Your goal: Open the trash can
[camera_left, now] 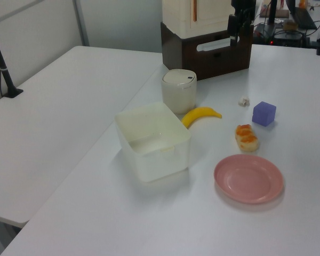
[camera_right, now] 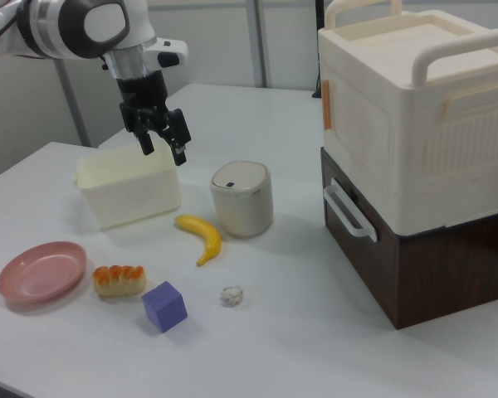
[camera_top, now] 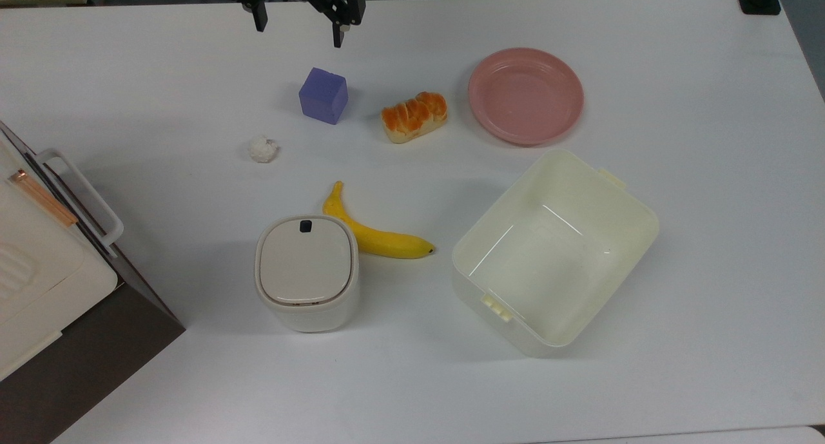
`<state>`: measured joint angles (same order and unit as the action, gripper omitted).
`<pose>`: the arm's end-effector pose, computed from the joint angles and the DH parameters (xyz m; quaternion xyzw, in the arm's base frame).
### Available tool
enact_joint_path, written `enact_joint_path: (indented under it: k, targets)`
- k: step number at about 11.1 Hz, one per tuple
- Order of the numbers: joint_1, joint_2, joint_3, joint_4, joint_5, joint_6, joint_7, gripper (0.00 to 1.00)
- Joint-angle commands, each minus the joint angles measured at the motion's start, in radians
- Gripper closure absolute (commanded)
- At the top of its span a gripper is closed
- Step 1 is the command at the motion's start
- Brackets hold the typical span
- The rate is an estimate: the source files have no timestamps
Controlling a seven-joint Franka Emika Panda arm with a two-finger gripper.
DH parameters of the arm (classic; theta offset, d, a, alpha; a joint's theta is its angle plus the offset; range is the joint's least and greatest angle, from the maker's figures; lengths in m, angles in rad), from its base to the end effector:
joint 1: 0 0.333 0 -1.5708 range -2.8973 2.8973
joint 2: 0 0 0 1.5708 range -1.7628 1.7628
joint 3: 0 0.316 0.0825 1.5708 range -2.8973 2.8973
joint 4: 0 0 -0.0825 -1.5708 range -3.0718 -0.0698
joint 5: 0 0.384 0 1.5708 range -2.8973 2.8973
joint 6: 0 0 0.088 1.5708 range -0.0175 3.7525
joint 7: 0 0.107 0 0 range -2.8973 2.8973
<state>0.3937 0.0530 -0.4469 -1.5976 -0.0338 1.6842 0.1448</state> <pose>0.5780 -0.0277 0.5949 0.9947 -0.0967 0.0207 0.0273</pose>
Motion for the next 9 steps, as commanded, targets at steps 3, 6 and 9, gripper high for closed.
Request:
enact_joint_path:
  k: [3,6,9]
  targets:
    - [0.022,0.002,-0.024,0.018,0.015,-0.035,-0.059,0.0]
    - [0.022,-0.001,-0.024,0.018,0.011,-0.035,-0.059,0.0]
    - [0.022,-0.001,-0.023,0.018,0.011,-0.038,-0.073,0.0]
